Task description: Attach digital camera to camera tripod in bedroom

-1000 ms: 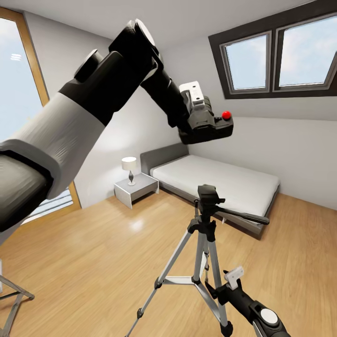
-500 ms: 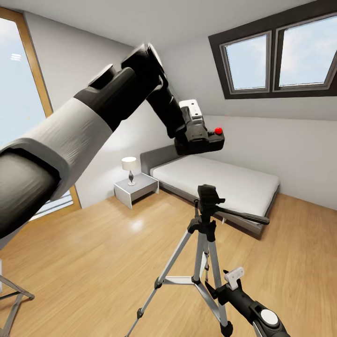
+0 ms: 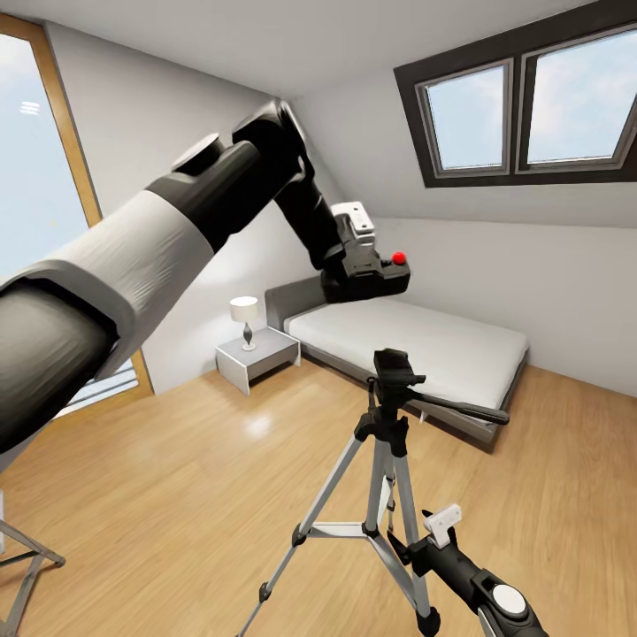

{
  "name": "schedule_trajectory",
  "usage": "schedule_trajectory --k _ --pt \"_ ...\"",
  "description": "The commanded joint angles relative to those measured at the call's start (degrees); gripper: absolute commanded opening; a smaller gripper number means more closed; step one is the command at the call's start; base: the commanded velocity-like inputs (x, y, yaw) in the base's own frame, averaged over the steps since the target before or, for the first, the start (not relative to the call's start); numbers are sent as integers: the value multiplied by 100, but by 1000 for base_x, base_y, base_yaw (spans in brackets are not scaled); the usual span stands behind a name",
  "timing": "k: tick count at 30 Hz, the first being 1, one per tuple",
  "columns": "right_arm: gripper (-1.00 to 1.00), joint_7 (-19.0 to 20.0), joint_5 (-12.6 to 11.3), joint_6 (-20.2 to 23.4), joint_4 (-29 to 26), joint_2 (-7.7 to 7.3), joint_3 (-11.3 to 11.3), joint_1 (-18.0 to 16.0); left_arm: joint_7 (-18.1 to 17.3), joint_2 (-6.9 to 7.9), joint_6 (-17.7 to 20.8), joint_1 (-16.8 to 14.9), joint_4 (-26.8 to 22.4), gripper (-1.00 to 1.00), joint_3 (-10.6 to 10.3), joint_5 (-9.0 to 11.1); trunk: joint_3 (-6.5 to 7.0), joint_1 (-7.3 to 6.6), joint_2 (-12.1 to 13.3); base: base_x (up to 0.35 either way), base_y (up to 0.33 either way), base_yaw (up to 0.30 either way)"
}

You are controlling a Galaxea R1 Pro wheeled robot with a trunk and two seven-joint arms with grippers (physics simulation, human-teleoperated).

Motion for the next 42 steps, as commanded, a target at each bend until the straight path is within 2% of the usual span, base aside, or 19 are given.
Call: schedule_trajectory --k 1,13,14,19,24,32,37,39,42 --pt "100 3 31 -27 2 -4 5 -2 -53 -2 103 -3 14 -100 -3 -51 -4 2 -6 0 0 0" --pt "100 3 28 -27 2 3 5 -2 -89 -2 400 5 73 -100 -82 -44 -4 2 -6 0 0 0" --pt "-100 3 28 -27 2 4 5 -2 -89 -2 433 5 69 -100 -83 -43 -4 2 -6 0 0 0" --pt "-100 2 28 -31 2 5 5 -2 -95 -2 796 5 16 -100 -87 -35 -4 2 -6 0 0 0" --pt "-100 3 28 -58 2 5 5 -2 -111 -2 1195 6 -390 -100 -88 -24 -4 2 -6 0 0 0" --pt "-100 3 28 -524 2 5 40 -2 -121 -2 1325 6 -530 -100 -109 -14 -4 2 -6 0 0 0" --pt "-100 3 28 -560 2 10 50 -2 -298 -2 1332 15 -199 -100 -133 -8 -4 2 -6 0 0 0" --pt "-100 3 28 -562 2 13 51 -2 -549 -2 1330 28 10 -100 -313 -7 -4 2 -6 0 0 0" --pt "-100 3 28 -563 2 14 54 -2 -598 -2 1329 36 57 -100 -545 -7 -4 2 -6 0 0 0"
